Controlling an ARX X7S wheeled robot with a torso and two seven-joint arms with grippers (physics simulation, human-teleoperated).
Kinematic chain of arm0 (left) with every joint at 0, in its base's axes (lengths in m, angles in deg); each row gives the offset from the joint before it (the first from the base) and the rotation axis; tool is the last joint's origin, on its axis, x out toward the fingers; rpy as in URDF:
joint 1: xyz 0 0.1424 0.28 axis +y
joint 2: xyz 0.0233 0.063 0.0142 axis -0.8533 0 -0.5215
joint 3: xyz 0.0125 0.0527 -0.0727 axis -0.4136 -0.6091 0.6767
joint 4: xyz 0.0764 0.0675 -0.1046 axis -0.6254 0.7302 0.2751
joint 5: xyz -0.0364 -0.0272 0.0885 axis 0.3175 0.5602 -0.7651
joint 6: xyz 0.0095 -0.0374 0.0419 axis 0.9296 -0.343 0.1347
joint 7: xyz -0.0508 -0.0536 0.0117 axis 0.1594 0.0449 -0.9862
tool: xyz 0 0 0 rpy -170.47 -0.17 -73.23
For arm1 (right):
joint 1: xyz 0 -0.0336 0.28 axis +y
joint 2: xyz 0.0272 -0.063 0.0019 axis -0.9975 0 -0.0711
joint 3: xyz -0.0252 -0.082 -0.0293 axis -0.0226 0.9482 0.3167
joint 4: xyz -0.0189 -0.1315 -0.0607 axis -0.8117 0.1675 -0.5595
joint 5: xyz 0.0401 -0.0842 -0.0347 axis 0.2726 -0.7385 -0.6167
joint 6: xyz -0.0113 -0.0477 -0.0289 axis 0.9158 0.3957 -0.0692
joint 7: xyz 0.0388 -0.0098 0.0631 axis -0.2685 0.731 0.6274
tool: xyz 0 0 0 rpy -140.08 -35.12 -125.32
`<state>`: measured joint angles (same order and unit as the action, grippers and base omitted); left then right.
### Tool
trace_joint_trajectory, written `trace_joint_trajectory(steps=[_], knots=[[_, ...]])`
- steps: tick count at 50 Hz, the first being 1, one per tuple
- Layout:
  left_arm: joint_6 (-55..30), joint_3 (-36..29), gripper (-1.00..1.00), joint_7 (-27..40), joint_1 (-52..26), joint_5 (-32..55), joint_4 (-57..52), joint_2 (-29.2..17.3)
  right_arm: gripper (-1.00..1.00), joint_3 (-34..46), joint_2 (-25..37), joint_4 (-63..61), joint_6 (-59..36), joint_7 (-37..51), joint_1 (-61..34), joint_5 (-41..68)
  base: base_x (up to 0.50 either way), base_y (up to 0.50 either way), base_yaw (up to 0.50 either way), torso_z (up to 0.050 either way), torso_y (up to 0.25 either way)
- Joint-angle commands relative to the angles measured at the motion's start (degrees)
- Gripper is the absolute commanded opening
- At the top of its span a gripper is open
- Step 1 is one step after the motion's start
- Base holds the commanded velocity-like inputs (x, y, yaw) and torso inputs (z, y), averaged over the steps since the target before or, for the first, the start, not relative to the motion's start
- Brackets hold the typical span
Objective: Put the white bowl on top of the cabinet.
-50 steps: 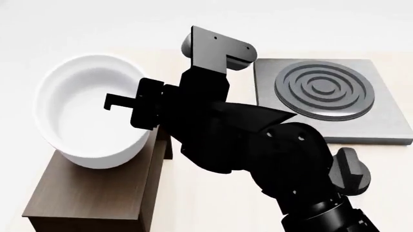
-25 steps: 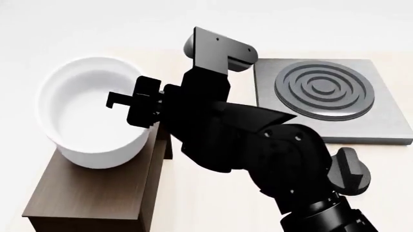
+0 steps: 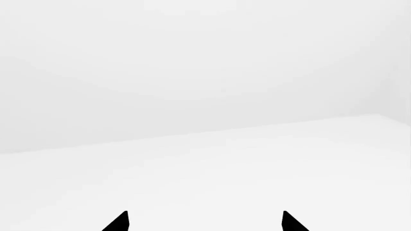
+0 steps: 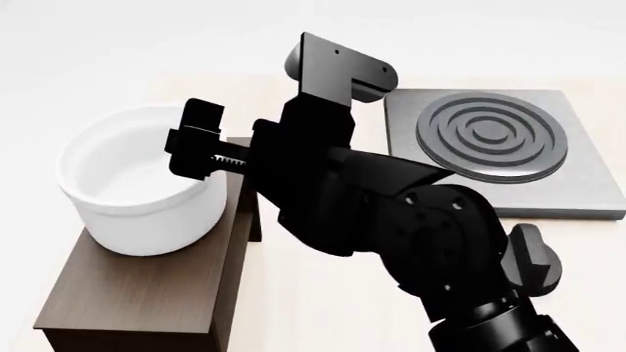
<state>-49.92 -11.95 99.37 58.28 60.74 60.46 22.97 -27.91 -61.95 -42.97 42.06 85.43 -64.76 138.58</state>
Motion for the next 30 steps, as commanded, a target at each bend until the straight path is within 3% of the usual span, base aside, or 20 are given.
trace_joint_trajectory(steps=[1, 30], knots=[[2.1, 0.2, 1.00, 1.5, 0.2, 2.5, 0.4, -0.6, 1.00, 0.4, 1.0, -1.5, 0.0, 1.5, -0.2, 1.6, 0.00, 0.00, 0.00, 0.000, 0.000], [2.3, 0.1, 1.00, 1.4, 0.1, 2.6, 0.6, -0.7, 1.00, -2.2, 5.8, -11.2, -0.7, 10.1, -3.3, 4.4, 0.00, 0.00, 0.00, 0.000, 0.000]])
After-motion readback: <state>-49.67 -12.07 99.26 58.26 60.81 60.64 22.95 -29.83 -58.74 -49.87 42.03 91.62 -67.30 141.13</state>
